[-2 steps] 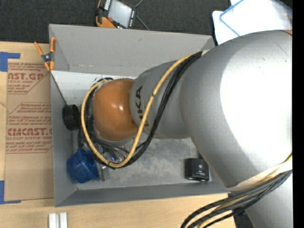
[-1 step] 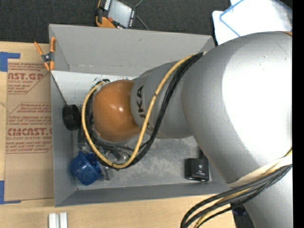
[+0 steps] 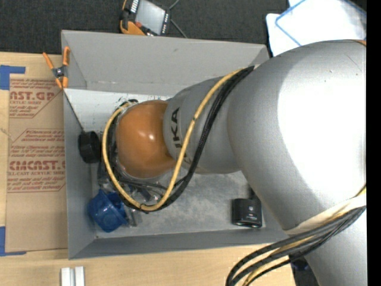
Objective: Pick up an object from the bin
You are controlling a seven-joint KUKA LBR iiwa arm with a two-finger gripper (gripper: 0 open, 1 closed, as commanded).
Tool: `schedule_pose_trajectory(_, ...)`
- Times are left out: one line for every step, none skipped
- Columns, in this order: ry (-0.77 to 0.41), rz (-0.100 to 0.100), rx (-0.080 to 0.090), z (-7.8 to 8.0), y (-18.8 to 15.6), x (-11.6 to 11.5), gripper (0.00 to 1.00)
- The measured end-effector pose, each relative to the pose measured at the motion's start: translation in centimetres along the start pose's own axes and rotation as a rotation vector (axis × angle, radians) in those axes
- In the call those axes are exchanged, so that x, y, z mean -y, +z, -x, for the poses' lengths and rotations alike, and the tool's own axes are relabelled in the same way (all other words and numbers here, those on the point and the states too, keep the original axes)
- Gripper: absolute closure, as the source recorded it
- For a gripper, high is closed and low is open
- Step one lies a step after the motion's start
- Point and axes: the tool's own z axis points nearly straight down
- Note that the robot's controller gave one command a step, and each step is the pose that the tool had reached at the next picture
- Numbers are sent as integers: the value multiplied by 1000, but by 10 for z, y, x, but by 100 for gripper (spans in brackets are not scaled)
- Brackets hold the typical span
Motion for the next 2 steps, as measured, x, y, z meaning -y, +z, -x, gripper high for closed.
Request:
schedule_pose_trajectory(-15, 0, 7, -43, -1, 38, 100)
schedule_pose_trajectory(-17, 3, 3, -20, -103, 16, 100)
